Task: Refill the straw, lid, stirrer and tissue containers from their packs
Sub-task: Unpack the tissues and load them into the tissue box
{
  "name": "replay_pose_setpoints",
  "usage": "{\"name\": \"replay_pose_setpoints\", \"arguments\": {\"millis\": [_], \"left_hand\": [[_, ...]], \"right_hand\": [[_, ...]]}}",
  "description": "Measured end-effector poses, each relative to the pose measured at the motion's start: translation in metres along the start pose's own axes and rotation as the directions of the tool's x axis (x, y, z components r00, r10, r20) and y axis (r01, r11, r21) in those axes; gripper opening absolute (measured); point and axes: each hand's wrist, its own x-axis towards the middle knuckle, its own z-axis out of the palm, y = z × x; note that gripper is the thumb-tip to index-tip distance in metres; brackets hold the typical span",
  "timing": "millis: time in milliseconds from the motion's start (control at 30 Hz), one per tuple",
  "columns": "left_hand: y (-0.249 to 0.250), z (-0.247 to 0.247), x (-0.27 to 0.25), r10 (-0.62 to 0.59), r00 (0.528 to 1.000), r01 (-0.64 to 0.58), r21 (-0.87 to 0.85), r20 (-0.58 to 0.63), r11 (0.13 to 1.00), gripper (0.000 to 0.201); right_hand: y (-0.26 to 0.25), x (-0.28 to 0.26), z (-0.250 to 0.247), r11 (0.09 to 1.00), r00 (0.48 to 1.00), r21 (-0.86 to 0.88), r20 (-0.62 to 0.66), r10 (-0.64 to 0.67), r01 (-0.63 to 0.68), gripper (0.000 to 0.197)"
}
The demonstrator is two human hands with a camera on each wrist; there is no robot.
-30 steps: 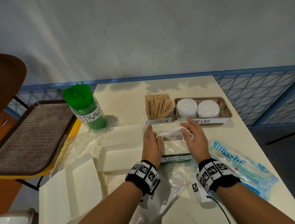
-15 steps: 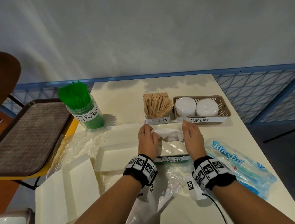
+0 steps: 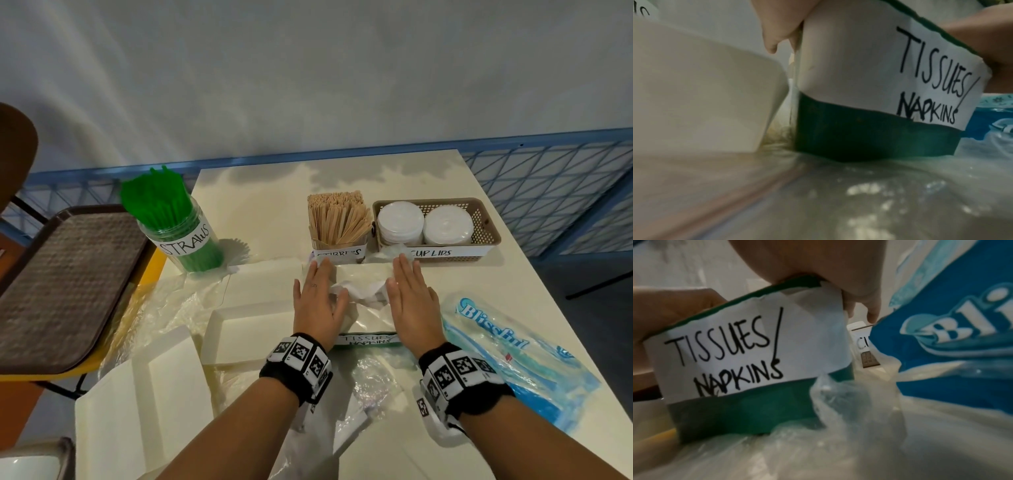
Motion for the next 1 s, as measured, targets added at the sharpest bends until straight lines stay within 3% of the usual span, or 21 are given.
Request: {"name": "replay_pose_setpoints", "arguments": {"millis": [100, 233, 367, 467, 533, 600, 633, 700, 733, 833, 1000], "left_hand": [[-0.001, -0.003, -0.001, 0.025, 0.998, -0.033, 0.131, 0.063, 0.991, 0.085], [0.003, -0.008, 0.000, 0.018, 0.976, -0.107, 0.412, 0.216, 0.905, 0.111], [0.005, -0.009, 0.004, 0.028, 0.960, -0.160, 0.468, 0.277, 0.869, 0.112], [0.000, -0.009, 0.005, 0.066, 0.963, -0.148, 0.310, 0.260, 0.939, 0.101], [-0.003, -0.013, 0.008, 0.084, 0.981, -0.092, 0.034, 0.176, 0.995, 0.069], [0.000, -0.015, 0.013, 0.105, 0.994, -0.102, -0.132, 0.011, 0.986, 0.035], [0.004, -0.017, 0.014, 0.098, 0.994, -0.104, -0.188, -0.038, 0.977, 0.024], [0.010, -0.017, 0.015, 0.030, 0.999, -0.035, -0.276, -0.020, 0.961, 0.008], [0.011, -0.016, 0.016, -0.019, 1.000, 0.020, -0.319, 0.008, 0.948, 0.004], [0.007, -0.010, 0.019, -0.146, 0.989, 0.136, -0.424, 0.008, 0.895, 0.025], [0.014, -0.015, 0.022, -0.165, 0.986, 0.144, -0.419, -0.013, 0.896, 0.025]], "right_hand": [[0.001, 0.000, 0.000, 1.000, 1.000, -0.011, 0.017, -0.009, 0.009, 0.085], [0.002, -0.001, -0.002, 0.995, 0.997, -0.093, 0.079, -0.023, 0.031, 0.089], [0.003, 0.001, -0.005, 0.992, 0.994, -0.091, 0.079, -0.077, 0.084, 0.103], [0.009, 0.004, -0.007, 0.989, 0.983, -0.005, 0.112, -0.145, 0.147, 0.099], [0.013, 0.002, -0.009, 0.979, 0.979, 0.031, 0.036, -0.201, 0.200, 0.074], [0.013, -0.001, -0.009, 0.966, 0.959, 0.031, -0.129, -0.252, 0.258, 0.047], [0.013, -0.001, -0.007, 0.961, 0.946, 0.033, -0.188, -0.265, 0.275, 0.040], [0.007, -0.002, -0.006, 0.960, 0.949, 0.091, -0.200, -0.242, 0.264, 0.038], [0.005, -0.001, -0.006, 0.963, 0.961, 0.135, -0.187, -0.205, 0.232, 0.033], [0.003, 0.000, -0.006, 0.958, 0.975, 0.253, -0.203, -0.087, 0.138, 0.012], [0.000, 0.002, -0.005, 0.960, 0.973, 0.258, -0.225, -0.048, 0.107, 0.014]]}}
